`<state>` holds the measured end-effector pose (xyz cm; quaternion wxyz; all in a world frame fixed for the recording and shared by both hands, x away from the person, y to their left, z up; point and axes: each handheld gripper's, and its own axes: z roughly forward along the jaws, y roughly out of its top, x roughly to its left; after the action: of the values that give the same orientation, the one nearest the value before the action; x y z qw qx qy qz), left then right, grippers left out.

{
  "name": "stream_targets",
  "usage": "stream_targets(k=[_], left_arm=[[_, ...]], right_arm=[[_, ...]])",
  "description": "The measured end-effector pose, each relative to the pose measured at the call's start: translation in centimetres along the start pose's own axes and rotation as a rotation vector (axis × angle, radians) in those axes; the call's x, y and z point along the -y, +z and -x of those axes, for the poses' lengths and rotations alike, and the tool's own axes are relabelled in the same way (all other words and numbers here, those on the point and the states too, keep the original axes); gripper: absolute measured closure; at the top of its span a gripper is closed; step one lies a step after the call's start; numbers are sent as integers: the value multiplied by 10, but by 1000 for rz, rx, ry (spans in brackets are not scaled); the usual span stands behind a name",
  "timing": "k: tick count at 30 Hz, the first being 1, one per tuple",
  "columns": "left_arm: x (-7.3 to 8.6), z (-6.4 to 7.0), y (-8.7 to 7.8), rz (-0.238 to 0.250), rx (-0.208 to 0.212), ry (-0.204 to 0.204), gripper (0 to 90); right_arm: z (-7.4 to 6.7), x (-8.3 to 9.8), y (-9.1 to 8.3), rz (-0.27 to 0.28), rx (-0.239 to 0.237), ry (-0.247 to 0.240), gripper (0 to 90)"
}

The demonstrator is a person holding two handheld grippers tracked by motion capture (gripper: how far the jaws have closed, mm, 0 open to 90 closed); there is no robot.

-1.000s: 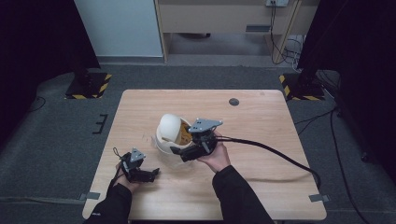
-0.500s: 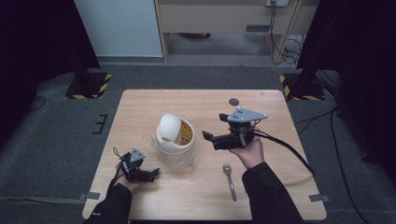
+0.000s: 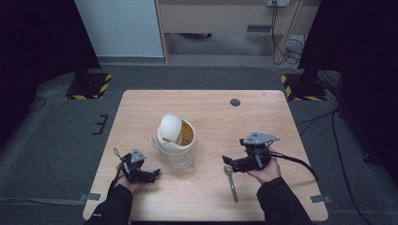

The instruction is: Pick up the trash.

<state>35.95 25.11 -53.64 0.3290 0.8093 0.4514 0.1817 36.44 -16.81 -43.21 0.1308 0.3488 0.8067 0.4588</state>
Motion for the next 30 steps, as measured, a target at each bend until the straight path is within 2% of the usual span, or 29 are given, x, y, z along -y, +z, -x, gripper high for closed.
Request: stream_targets(k=[1, 4, 5, 6, 8, 10, 12, 14, 19, 20, 22, 28, 29, 30], left_arm=[[0, 0, 0, 0, 0, 0, 0], [0, 0, 0, 0, 0, 0, 0], [0, 0, 0, 0, 0, 0, 0], [0, 0, 0, 0, 0, 0, 0], [0, 0, 0, 0, 0, 0, 0], [0, 0, 0, 0, 0, -1, 0], [0, 0, 0, 0, 0, -1, 0], [0, 0, 0, 0, -1, -1, 0], [0, 0, 0, 0, -1, -1, 0], [0, 0, 0, 0, -1, -1, 0], [0, 0, 0, 0, -1, -1, 0], [0, 0, 0, 0, -1, -1, 0], [0, 0, 0, 0, -1, -1, 0], [0, 0, 0, 0, -1, -1, 0]], right_arm=[[0, 0, 0, 0, 0, 0, 50], [-1, 19, 8, -64, 4, 2, 80], [-1, 19, 8, -64, 4, 2, 80], [-2, 27, 13, -115, 25, 0, 90], [-3, 31, 15, -136, 38, -6, 102], [-3, 44, 21, -197, 53, 11, 146], [-5, 51, 27, -277, 69, -22, 147], [-8, 56, 32, -316, 67, -40, 184], [-10, 62, 39, -360, 61, -54, 254], [-11, 65, 43, -386, 62, -60, 290], [-12, 67, 45, -403, 55, -69, 327], [-12, 68, 47, -414, 57, -82, 416], [-12, 68, 46, -414, 61, -84, 442], [-12, 68, 46, -412, 61, -83, 519]])
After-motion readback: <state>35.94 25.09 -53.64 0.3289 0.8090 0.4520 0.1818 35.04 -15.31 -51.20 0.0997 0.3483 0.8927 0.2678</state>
